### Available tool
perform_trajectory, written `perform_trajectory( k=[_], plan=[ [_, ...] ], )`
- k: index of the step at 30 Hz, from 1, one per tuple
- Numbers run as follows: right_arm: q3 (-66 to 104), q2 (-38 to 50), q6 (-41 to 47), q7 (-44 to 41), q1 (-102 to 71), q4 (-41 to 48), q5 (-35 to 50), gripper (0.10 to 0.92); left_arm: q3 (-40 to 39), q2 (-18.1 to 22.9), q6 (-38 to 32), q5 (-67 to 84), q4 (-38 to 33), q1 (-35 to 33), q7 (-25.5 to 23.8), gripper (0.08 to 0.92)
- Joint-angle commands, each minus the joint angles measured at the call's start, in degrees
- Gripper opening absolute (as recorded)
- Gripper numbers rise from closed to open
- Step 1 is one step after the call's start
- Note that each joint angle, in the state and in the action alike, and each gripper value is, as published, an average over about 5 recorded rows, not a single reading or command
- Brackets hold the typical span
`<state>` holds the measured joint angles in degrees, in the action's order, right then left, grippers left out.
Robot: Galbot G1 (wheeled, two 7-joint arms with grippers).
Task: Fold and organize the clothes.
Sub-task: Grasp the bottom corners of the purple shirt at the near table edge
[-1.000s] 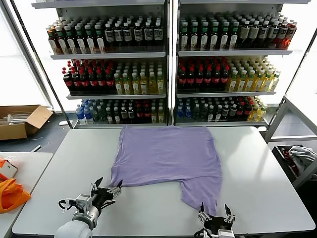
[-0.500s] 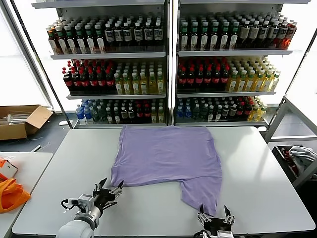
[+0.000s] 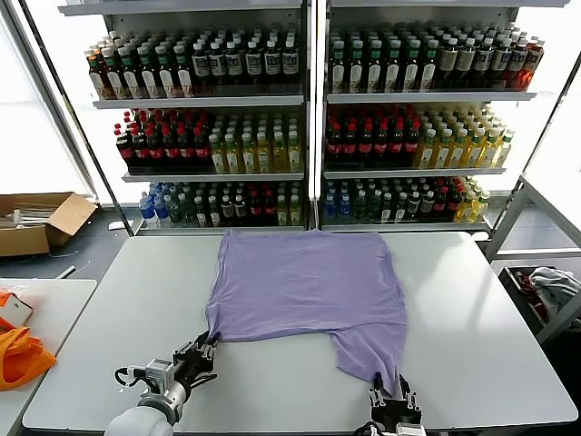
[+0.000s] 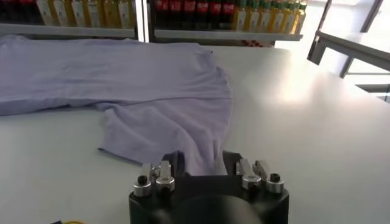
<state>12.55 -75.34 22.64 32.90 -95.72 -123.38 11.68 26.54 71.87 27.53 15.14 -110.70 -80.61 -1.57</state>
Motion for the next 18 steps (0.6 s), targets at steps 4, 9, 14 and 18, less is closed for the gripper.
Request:
perform_trajectory(
  k=[4, 9, 14, 18],
  plan=[
    [0.1, -0.1, -0.6, -0.4, 0.1, 0.1, -0.1, 0.186, -0.3, 0.2, -0.4, -0.3, 0.4, -0.5, -0.5, 0.097],
    [0.3, -0.1, -1.9, -1.3, 0.5, 0.0, -1.6, 0.108, -0.2, 0.3, -1.1, -0.3, 0.4, -0.6, -0.5, 0.087],
    [0.9, -0.3, -5.0, -3.3, 1.3, -0.6, -2.0, 0.108, 0.3, 0.4, -3.3, 0.2, 0.0, -0.4, -0.4, 0.087],
    [2.0, -0.9, -7.5, -5.4, 3.1, -0.5, -3.4, 0.108, 1.0, 0.8, -4.9, 2.3, -0.5, 0.9, -0.1, 0.086]
  ],
)
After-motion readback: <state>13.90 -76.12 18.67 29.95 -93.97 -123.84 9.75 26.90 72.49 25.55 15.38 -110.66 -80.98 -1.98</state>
